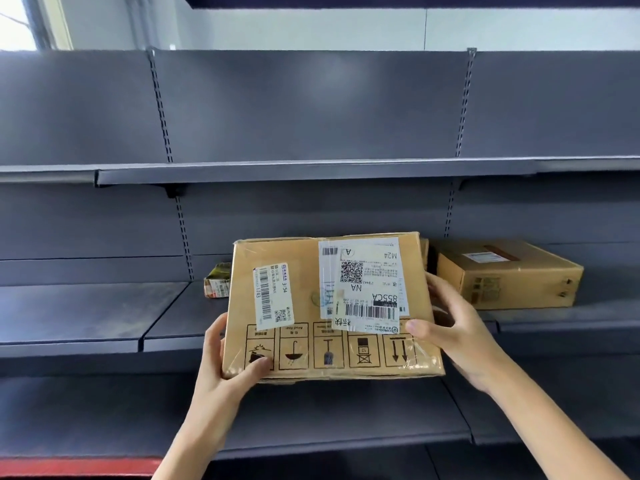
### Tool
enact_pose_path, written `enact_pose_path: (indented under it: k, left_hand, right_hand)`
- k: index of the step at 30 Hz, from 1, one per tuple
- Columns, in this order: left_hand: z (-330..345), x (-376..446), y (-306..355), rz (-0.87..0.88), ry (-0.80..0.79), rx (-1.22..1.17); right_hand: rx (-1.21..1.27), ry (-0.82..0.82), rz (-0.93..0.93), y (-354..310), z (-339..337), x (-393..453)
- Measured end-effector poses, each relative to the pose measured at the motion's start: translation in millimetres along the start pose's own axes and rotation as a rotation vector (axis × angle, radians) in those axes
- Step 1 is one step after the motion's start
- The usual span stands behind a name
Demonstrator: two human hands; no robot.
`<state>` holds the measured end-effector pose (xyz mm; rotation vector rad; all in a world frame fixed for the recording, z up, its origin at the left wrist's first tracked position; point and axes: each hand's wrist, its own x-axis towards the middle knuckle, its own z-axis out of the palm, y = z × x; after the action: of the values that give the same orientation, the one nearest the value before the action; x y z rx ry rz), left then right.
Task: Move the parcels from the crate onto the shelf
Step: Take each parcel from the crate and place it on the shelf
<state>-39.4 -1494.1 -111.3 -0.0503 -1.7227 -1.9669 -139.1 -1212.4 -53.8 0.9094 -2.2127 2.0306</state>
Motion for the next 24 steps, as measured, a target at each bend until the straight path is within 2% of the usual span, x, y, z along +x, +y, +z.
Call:
enact_pose_path:
  k: [4, 8, 15, 24]
  left_hand:
    - [-3.5, -4.9, -10.5, 0.005, 0.05, -0.037]
    - [-4.7, -4.6, -11.2, 0.031, 0.045, -0.007]
    - [1.1, -1.2, 0.3, 0.093, -0.002, 0.144]
    - [7.7, 8.1, -2.6, 0.069, -0.044, 0.175]
  right_hand:
    - [-0.002, -0.226, 0.073, -2.8, -1.4, 7.3]
    - [-0.047, -0.328, 0.135, -0.9, -5.6, 7.5]
    - [0.008, -0.247, 0.1, 25.7, -4.3, -2.6]
    - [0.092, -0.196, 0.116, 51.8, -6.5, -11.8]
